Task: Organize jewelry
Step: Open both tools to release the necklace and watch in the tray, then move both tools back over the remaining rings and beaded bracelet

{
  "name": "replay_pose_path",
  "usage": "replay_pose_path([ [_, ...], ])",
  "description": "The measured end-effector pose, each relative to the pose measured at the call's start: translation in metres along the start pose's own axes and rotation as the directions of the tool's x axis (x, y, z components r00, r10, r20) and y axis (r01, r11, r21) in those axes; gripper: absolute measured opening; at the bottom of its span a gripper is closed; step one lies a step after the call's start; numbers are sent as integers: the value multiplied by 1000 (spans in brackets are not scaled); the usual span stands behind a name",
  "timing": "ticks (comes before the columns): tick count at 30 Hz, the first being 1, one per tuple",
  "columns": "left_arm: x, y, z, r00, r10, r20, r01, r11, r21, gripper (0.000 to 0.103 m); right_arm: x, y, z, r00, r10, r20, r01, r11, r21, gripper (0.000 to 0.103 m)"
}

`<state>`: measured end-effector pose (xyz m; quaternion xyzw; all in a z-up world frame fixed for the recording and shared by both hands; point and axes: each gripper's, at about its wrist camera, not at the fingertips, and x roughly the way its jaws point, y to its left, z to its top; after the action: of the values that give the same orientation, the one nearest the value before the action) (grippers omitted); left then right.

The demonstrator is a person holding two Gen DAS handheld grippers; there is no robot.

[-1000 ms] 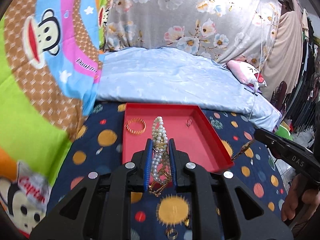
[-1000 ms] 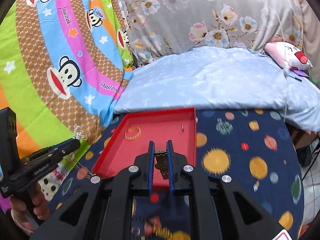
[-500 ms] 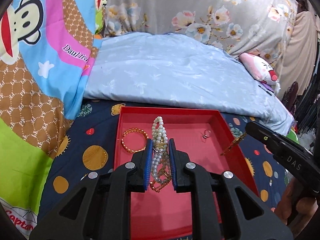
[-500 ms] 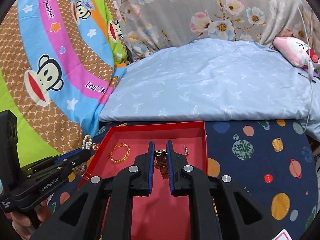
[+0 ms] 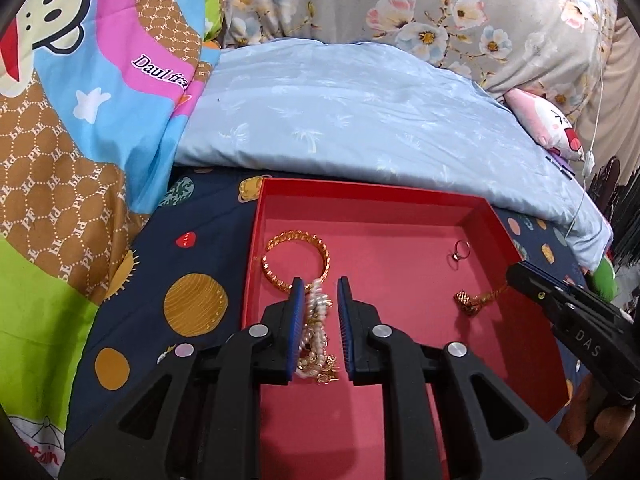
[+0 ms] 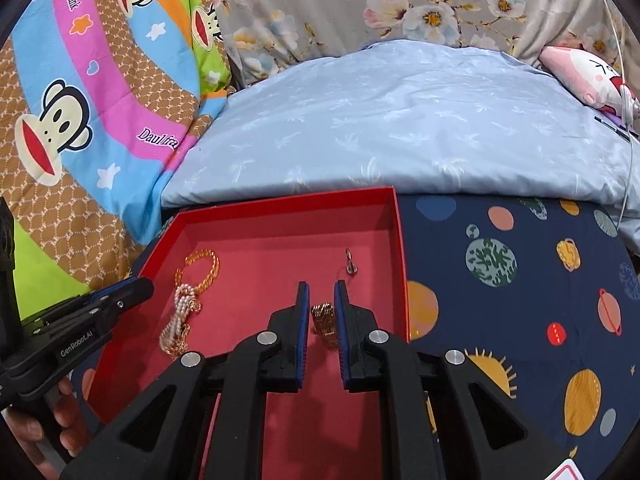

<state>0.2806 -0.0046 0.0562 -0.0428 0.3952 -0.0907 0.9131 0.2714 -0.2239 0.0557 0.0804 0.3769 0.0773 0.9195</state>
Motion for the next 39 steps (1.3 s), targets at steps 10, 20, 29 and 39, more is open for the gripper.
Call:
replay_pose_path([
  [10, -48, 12, -8, 996, 27, 80, -24, 999, -43, 55, -43, 4, -21, 999, 18, 50, -17, 1000, -12, 13],
  [20, -92, 31, -39, 995, 32, 95, -23, 995, -95, 55, -91, 2, -65, 997, 21, 72, -22, 1000, 7, 18],
  [29, -121, 22, -92, 998, 8, 63, -3, 997, -78, 55, -125, 5, -117, 999, 10, 48, -11, 1000, 23, 22],
  [39, -129, 1, -142, 999, -35, 7, 35, 998, -56, 55, -144, 8, -163, 1000, -6, 8, 6, 999, 32, 22],
])
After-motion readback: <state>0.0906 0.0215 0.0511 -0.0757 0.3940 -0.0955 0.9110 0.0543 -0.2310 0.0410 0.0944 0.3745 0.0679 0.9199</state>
